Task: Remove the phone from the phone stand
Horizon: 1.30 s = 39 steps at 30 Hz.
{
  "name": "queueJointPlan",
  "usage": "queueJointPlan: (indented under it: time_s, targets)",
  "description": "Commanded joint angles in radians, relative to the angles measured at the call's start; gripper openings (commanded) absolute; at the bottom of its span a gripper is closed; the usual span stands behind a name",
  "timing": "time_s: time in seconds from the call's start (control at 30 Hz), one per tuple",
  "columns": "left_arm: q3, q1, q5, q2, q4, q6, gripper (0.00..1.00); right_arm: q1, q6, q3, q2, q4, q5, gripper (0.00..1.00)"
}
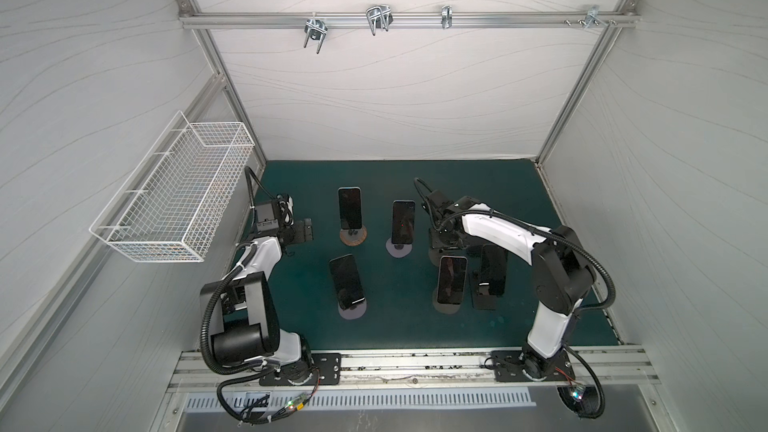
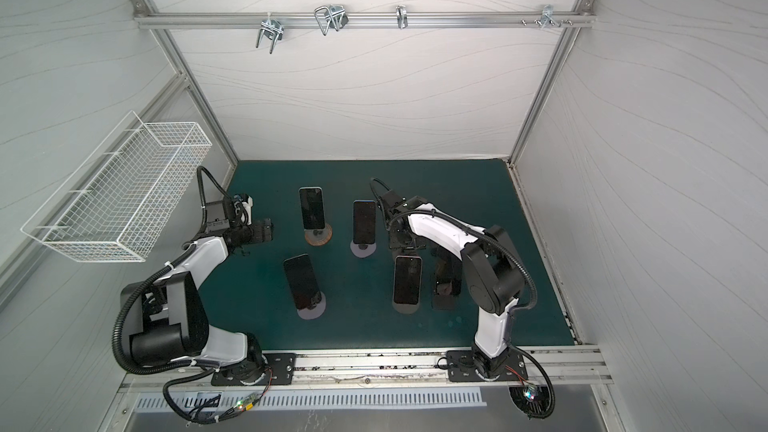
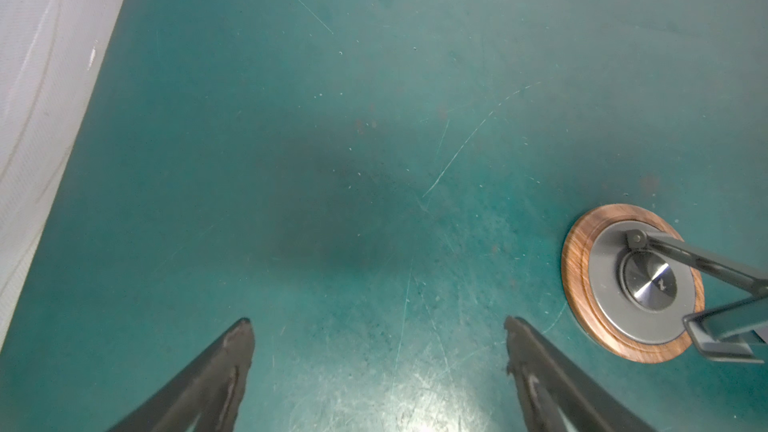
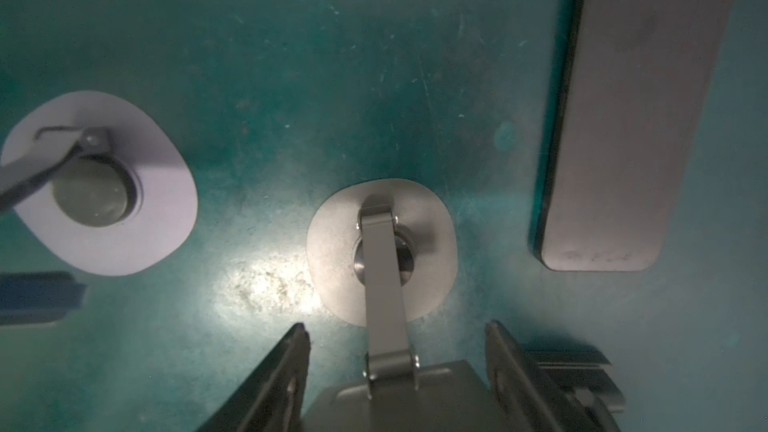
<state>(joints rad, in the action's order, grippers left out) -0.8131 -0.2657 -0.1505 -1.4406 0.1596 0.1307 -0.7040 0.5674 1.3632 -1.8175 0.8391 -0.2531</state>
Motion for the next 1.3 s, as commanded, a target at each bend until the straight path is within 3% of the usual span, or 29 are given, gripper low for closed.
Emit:
queueJointPlan:
  time_s: [0.0,0.37,0.77,0.8,0.9,1.0,1.27]
  targets:
    - [-0.005,0.003,-0.003,0.014,-0.017,0.014,0.96,-0.011,0.012,-0.003,0.012,0.004,-0.007,0.63]
    - [-0.009,0.003,-0.006,0.009,-0.011,0.015,0.95,0.0,-0.031,0.122,0.035,0.041,-0.001,0.62]
    - [-0.004,0.003,-0.013,0.015,-0.012,0.019,0.95,0.153,-0.134,0.256,0.024,0.093,0.051,0.63]
    - [-0.006,0.004,-0.013,0.015,-0.011,0.018,0.95,0.155,-0.142,0.268,0.023,0.106,0.054,0.66]
    - [-0.003,0.002,-0.015,0.016,-0.012,0.019,0.95,0.137,-0.149,0.272,0.041,0.125,0.091,0.87]
    - [0.0,0.002,-0.018,0.019,-0.014,0.022,0.95,0.101,-0.156,0.22,0.075,0.092,0.118,0.99]
    - [-0.004,0.002,-0.017,0.016,-0.011,0.022,0.95,0.058,-0.183,0.079,0.069,0.0,0.182,0.99]
